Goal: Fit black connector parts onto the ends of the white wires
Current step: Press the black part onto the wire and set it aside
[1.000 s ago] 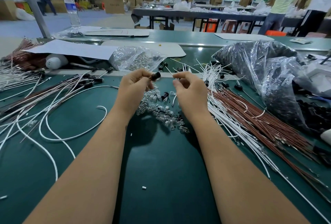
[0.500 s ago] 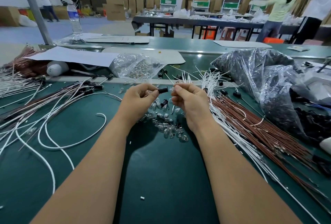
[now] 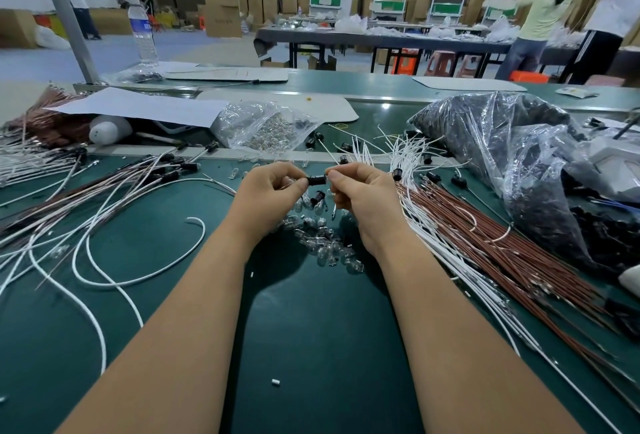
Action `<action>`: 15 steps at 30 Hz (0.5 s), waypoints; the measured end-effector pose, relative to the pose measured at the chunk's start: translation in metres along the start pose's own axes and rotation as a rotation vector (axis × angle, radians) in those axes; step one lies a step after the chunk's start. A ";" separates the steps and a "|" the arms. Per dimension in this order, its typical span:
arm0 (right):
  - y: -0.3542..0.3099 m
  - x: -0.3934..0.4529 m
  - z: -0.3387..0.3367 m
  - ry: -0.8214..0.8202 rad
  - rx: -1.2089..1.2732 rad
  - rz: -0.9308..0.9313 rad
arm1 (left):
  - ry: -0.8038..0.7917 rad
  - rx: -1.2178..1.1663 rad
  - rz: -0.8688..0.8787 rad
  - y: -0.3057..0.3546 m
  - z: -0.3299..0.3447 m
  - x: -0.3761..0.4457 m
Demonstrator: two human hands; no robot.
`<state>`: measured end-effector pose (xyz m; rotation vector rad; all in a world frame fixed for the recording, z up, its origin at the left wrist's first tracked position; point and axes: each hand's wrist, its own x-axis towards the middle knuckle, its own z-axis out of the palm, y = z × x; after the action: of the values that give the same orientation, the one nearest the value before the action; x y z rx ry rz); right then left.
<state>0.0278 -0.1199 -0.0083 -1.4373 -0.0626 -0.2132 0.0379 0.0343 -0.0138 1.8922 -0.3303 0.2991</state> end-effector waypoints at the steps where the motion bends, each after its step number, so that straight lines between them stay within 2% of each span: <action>1: 0.000 0.000 0.000 0.001 0.001 0.011 | 0.000 0.020 0.000 0.001 0.000 0.000; 9: 0.002 0.003 -0.001 0.017 0.043 0.062 | 0.006 -0.002 -0.007 0.003 -0.001 -0.003; 15: 0.004 0.001 -0.002 0.010 -0.059 0.004 | 0.019 0.011 0.012 0.005 -0.001 -0.003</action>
<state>0.0299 -0.1219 -0.0126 -1.4945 -0.0457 -0.2200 0.0338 0.0336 -0.0104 1.8981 -0.3277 0.3267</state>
